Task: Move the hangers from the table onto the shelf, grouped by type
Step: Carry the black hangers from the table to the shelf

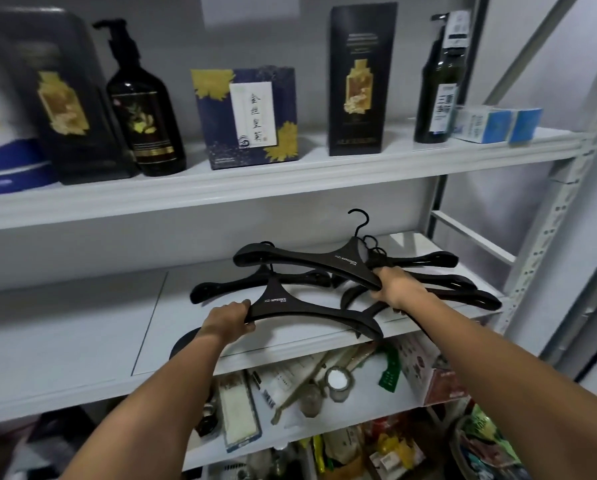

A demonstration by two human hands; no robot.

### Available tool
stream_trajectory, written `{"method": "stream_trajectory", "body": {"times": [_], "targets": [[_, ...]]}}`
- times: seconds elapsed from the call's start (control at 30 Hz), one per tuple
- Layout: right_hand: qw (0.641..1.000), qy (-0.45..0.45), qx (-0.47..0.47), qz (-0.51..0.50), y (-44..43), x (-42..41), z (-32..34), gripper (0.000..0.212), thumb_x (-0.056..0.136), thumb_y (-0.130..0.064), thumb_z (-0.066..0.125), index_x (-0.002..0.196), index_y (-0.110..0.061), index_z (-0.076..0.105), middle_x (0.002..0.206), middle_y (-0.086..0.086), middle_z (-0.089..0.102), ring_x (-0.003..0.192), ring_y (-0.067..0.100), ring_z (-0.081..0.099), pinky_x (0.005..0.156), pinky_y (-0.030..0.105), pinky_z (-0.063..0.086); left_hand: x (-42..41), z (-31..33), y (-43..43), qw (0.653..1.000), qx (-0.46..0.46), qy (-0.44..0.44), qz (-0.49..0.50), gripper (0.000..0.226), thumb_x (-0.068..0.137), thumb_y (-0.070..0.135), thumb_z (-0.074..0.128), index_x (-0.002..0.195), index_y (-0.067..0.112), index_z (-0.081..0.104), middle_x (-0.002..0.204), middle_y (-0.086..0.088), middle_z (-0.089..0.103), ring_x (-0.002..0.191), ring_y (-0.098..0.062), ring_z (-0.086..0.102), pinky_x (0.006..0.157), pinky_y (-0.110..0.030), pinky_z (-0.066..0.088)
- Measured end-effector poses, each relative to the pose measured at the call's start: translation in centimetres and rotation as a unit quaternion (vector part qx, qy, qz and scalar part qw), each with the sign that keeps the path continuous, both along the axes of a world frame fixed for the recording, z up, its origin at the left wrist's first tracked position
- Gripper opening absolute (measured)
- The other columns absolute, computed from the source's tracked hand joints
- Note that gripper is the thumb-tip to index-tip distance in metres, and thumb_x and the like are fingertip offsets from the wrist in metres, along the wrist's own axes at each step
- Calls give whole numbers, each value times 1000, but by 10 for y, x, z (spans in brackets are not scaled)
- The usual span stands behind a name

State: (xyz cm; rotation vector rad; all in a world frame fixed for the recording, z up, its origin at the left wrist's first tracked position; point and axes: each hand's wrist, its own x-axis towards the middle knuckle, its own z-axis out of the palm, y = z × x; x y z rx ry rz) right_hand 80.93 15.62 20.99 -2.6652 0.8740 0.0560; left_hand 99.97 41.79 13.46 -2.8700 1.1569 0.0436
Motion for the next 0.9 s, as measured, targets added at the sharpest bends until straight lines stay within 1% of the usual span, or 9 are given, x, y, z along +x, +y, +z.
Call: {"method": "stream_trajectory", "body": {"times": [0.07, 0.17, 0.27, 0.33, 0.43, 0.57, 0.73, 0.83, 0.9], "targets": [[1000, 1, 3, 13, 4, 18, -3, 30, 90, -24, 61, 118, -14, 59, 94, 6, 57, 78, 27, 57, 71, 34, 51, 15, -5, 9, 1000, -5, 1, 10, 32, 91, 34, 49, 112, 10, 49, 104, -8, 64, 96, -27, 61, 79, -34, 46], [999, -12, 0, 32, 7, 41, -8, 29, 89, -22, 64, 115, -11, 61, 100, 10, 64, 88, 29, 63, 78, 34, 52, 40, -14, 16, 1000, -1, 18, 24, 33, 91, 34, 50, 114, 10, 49, 108, -8, 64, 100, -26, 61, 82, -34, 47], [999, -21, -1, 38, 9, 64, -12, 25, 89, -20, 63, 110, -9, 61, 88, 8, 60, 90, 31, 63, 72, 32, 48, 67, -25, 16, 998, 6, 46, 33, 34, 90, 35, 51, 115, 12, 49, 111, -7, 62, 103, -25, 60, 84, -34, 46], [999, -22, -3, 31, 10, 84, -13, 25, 89, -21, 63, 111, -9, 60, 81, 3, 54, 85, 29, 61, 70, 32, 47, 86, -33, 13, 997, 11, 66, 32, 34, 90, 36, 51, 115, 12, 48, 112, -7, 62, 104, -25, 60, 84, -34, 46], [1000, -4, -9, 19, 11, 112, -9, 26, 90, -22, 63, 111, -8, 58, 88, 6, 55, 83, 28, 58, 72, 31, 49, 110, -46, 5, 996, 12, 90, 20, 34, 91, 34, 50, 116, 12, 48, 115, -9, 61, 106, -26, 59, 87, -36, 47], [1000, 0, -13, 12, 6, 142, -12, 27, 89, -23, 63, 112, -9, 58, 103, 12, 64, 96, 30, 62, 84, 36, 52, 133, -58, -18, 994, 12, 106, 3, 35, 93, 35, 47, 117, 9, 47, 113, -11, 62, 105, -29, 60, 84, -36, 46], [1000, 12, -13, -8, 3, 157, -23, 30, 88, -24, 64, 114, -10, 58, 108, 13, 63, 101, 31, 61, 90, 40, 51, 154, -75, -34, 991, 6, 131, -6, 42, 91, 41, 51, 121, 11, 46, 115, -11, 61, 108, -29, 59, 88, -36, 46], [1000, 16, -11, -21, 0, 159, -30, 30, 88, -23, 64, 115, -9, 58, 104, 11, 63, 94, 29, 62, 84, 38, 53, 162, -81, -40, 991, 10, 129, -8, 43, 90, 38, 51, 124, 13, 45, 117, -10, 61, 109, -29, 59, 89, -35, 46], [999, 14, -3, -30, -1, 160, -34, 28, 89, -21, 64, 113, -9, 58, 88, 5, 59, 75, 22, 60, 66, 33, 53, 165, -86, -43, 992, 16, 127, -11, 44, 90, 37, 52, 127, 14, 45, 117, -10, 61, 110, -28, 59, 89, -35, 46]]}}
